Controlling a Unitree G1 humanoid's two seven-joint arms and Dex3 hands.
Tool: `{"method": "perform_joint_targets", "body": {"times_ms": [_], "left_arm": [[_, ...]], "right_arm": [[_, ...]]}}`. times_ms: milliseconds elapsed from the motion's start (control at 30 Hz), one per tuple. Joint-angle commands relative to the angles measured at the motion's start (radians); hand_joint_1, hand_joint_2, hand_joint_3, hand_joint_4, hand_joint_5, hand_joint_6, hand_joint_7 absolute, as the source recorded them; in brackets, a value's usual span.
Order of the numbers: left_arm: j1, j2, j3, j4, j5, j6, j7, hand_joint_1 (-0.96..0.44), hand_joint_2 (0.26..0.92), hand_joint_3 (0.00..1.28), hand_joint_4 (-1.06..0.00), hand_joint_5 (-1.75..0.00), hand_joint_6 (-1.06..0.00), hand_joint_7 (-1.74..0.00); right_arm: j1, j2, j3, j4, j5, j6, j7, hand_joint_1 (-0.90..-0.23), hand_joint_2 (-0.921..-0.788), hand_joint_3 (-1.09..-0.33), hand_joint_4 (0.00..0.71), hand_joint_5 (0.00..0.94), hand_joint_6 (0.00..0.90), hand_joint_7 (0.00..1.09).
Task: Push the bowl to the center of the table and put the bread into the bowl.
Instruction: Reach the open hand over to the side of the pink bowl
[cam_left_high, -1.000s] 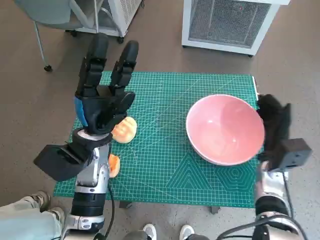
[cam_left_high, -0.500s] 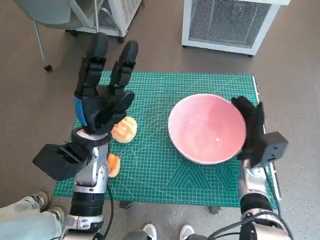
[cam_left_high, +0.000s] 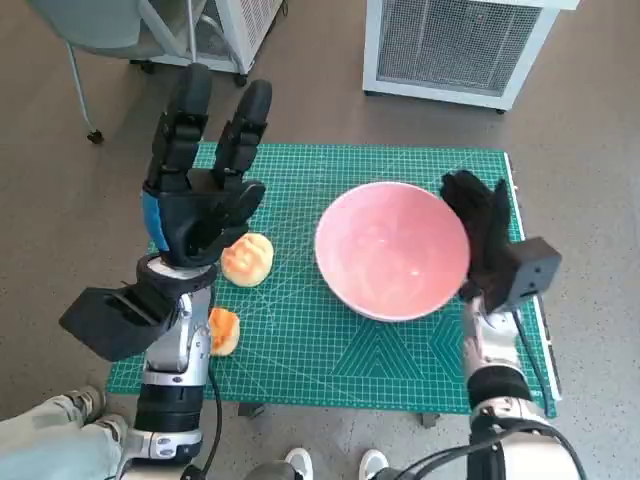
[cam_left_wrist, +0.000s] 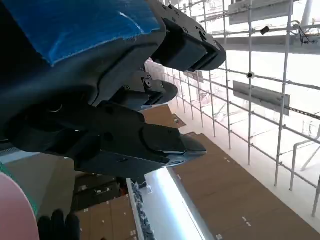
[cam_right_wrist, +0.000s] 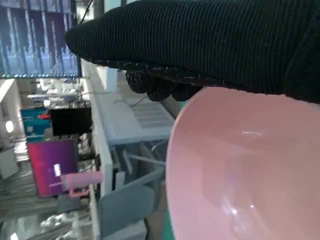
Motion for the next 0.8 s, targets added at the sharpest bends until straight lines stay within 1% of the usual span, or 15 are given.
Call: {"method": "perform_joint_targets", "body": {"times_ms": [33, 267, 467, 600, 800], "left_arm": [[0.010, 0.006, 0.002, -0.014, 0.003, 0.001, 0.002, -0.04, 0.921, 0.15, -0.47, 0.00, -0.49, -0.01], [0.017, 0.005, -0.002, -0.027, 0.007, 0.005, 0.006, -0.04, 0.921, 0.15, -0.47, 0.00, -0.49, -0.01], [0.026, 0.005, -0.005, -0.041, 0.010, 0.010, 0.009, -0.04, 0.921, 0.16, -0.47, 0.00, -0.49, -0.01], [0.035, 0.004, -0.007, -0.054, 0.013, 0.013, 0.013, -0.04, 0.921, 0.16, -0.47, 0.00, -0.48, 0.00], [0.048, 0.009, -0.003, -0.076, 0.008, 0.026, 0.015, -0.05, 0.921, 0.16, -0.46, 0.00, -0.48, 0.00]], "right_arm": [[-0.022, 0.021, -0.007, 0.030, 0.009, 0.042, 0.009, -0.669, -0.921, -0.819, 0.272, 0.012, 0.082, 0.43], [-0.066, 0.045, -0.021, 0.043, 0.018, 0.085, -0.005, -0.654, -0.921, -0.814, 0.286, 0.016, 0.106, 0.43], [-0.095, 0.058, -0.025, 0.050, 0.013, 0.110, -0.011, -0.659, -0.921, -0.801, 0.276, 0.008, 0.115, 0.43], [-0.106, 0.055, -0.022, 0.050, 0.005, 0.110, -0.010, -0.669, -0.921, -0.797, 0.275, 0.006, 0.118, 0.42], [-0.109, 0.033, -0.012, 0.036, -0.011, 0.084, -0.014, -0.672, -0.921, -0.799, 0.273, 0.004, 0.118, 0.42]]}}
